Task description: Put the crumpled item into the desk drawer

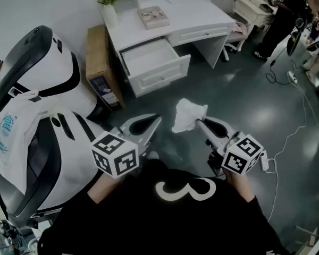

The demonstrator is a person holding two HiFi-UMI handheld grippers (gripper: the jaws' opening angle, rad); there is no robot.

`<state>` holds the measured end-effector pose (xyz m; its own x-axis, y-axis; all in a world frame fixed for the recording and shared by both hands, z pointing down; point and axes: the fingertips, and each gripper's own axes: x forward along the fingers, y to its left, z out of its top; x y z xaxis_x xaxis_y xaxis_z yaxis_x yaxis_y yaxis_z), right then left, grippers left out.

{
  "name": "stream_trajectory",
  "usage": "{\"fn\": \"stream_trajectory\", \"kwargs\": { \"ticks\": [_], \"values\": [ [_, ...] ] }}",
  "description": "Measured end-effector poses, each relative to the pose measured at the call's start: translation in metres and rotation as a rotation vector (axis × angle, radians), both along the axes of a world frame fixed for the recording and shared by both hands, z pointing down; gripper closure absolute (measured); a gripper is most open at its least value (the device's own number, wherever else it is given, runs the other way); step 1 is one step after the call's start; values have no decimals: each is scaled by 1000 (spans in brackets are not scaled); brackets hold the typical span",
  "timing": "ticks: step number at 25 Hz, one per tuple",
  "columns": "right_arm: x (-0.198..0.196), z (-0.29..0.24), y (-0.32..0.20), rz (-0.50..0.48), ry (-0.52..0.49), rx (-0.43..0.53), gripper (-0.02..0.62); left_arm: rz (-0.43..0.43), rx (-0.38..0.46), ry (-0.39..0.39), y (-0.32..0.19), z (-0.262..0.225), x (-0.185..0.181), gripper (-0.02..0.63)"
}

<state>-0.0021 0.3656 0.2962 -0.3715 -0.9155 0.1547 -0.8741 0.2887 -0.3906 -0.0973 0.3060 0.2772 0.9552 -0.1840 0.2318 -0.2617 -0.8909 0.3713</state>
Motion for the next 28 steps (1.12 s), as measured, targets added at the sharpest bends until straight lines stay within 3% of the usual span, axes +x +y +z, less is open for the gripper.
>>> {"fn": "stream_trajectory", "kwargs": {
  "ticks": [15,28],
  "values": [
    [22,19,-31,26,-28,-48,558,11,-31,2,-32,17,23,595],
    [58,32,-126,13,-39,-76,558,-10,-69,0,-127,34,56,595]
  ]
}}
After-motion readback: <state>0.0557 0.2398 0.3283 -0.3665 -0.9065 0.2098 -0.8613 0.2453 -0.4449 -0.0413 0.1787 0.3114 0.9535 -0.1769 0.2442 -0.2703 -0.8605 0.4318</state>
